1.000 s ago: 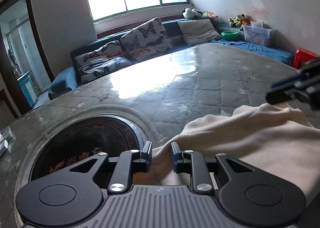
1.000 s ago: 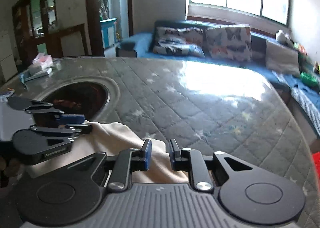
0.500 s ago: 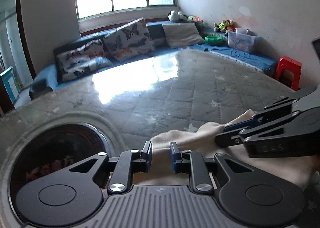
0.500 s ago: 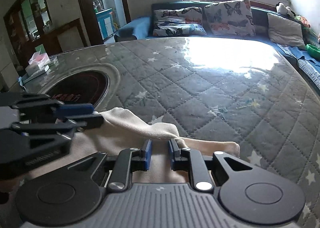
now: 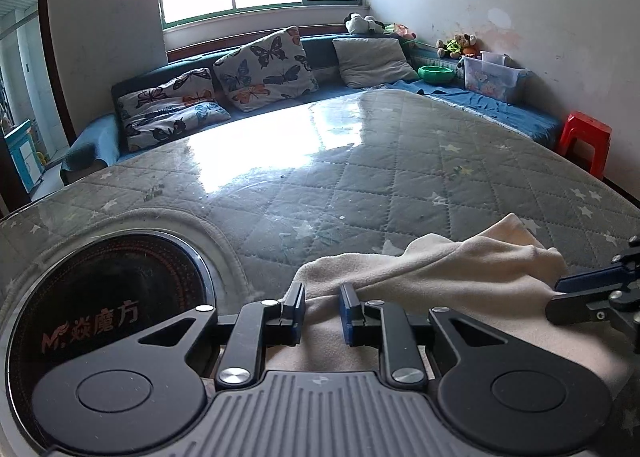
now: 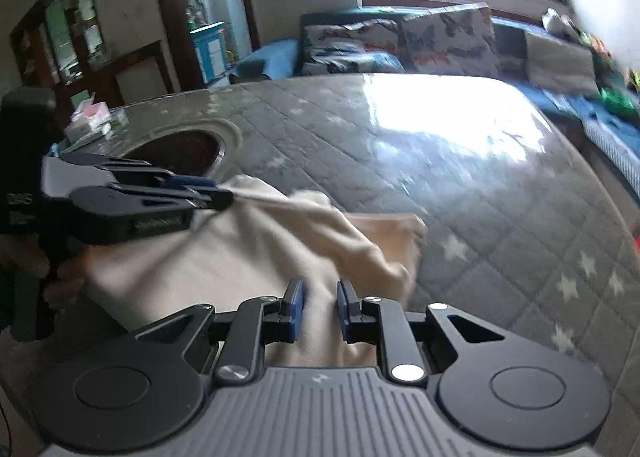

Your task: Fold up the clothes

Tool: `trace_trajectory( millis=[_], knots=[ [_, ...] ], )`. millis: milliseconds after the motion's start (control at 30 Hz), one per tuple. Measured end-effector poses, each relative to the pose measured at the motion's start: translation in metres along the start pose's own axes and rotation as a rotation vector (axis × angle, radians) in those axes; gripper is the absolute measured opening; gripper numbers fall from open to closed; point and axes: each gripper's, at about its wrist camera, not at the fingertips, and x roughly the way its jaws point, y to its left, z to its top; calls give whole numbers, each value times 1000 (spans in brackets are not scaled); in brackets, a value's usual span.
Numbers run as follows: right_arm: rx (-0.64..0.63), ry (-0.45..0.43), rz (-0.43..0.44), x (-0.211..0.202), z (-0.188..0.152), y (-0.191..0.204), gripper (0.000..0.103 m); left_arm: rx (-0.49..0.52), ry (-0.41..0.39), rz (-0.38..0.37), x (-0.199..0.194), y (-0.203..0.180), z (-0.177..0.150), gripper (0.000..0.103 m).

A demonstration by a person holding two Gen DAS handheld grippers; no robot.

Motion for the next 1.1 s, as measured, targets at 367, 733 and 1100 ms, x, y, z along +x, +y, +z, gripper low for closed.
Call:
trace_trajectory(
  millis=[367, 733, 1100],
  knots=[
    [91, -12, -43, 15, 17, -19, 14, -5, 1, 14, 0, -2, -1, 23],
    [188, -51, -63, -7, 20, -56, 9, -6, -26, -2, -13, -7, -2, 26],
    [131, -7, -37, 6, 11, -43, 9, 112, -78, -251, -57, -65, -16, 26]
  ],
)
